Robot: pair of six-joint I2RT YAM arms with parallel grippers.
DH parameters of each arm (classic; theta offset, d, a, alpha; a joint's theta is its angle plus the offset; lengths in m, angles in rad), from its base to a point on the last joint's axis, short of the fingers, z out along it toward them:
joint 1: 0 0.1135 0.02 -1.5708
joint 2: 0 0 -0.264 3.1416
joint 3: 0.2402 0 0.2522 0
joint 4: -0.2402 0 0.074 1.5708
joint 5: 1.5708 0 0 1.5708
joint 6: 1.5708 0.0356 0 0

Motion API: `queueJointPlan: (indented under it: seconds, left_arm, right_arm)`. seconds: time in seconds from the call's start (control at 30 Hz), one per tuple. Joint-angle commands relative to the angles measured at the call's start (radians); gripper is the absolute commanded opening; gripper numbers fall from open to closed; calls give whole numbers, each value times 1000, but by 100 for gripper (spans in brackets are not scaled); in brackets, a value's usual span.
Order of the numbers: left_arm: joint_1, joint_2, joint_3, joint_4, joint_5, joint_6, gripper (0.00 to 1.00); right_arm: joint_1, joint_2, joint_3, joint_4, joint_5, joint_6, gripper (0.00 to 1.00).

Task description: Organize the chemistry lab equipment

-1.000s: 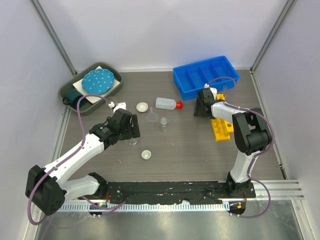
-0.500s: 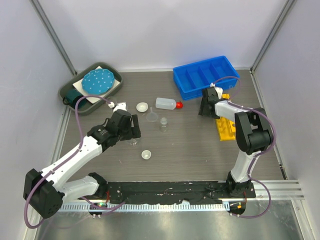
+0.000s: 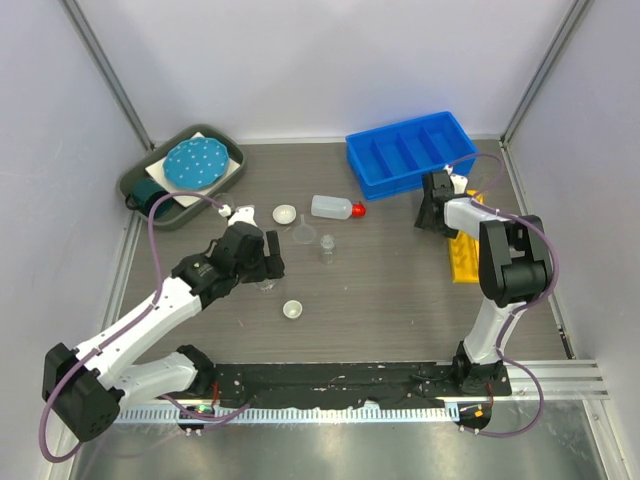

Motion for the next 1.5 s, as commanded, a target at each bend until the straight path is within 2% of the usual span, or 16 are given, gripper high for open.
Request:
queueJointPlan:
  seconds: [0.0,0.23,0.5,0.77,0.93,1.37,1.47]
  left_arm:
    - [-9,-28,10,5,-15,-5,83]
    - [-18,-33,16,-11,-31,-11,84]
    - [-18,-14,85,-83,-54,-17,84]
    - [-18,-13,131,-137,-93,-9,85]
    - [-18,-22,145,-156,-99,-5,85]
    - [-18,-33,160,-171,-87,3,85]
    - [-18,-31,160,-165,-45,2,85]
  right_arm:
    - [-34,48,-4,-96,41,3,67]
    - [-39,41,-1,-100,21,12,67]
    - [-13,-74,47,-143,-48,11,67]
    - [121,-136,218,-227,-47,-15,68]
    - [145,-145,335,-249,-64,15,69]
    - [168,76,643,-247,-39,241,71]
    - [170,152,711,-258,-53,279,73]
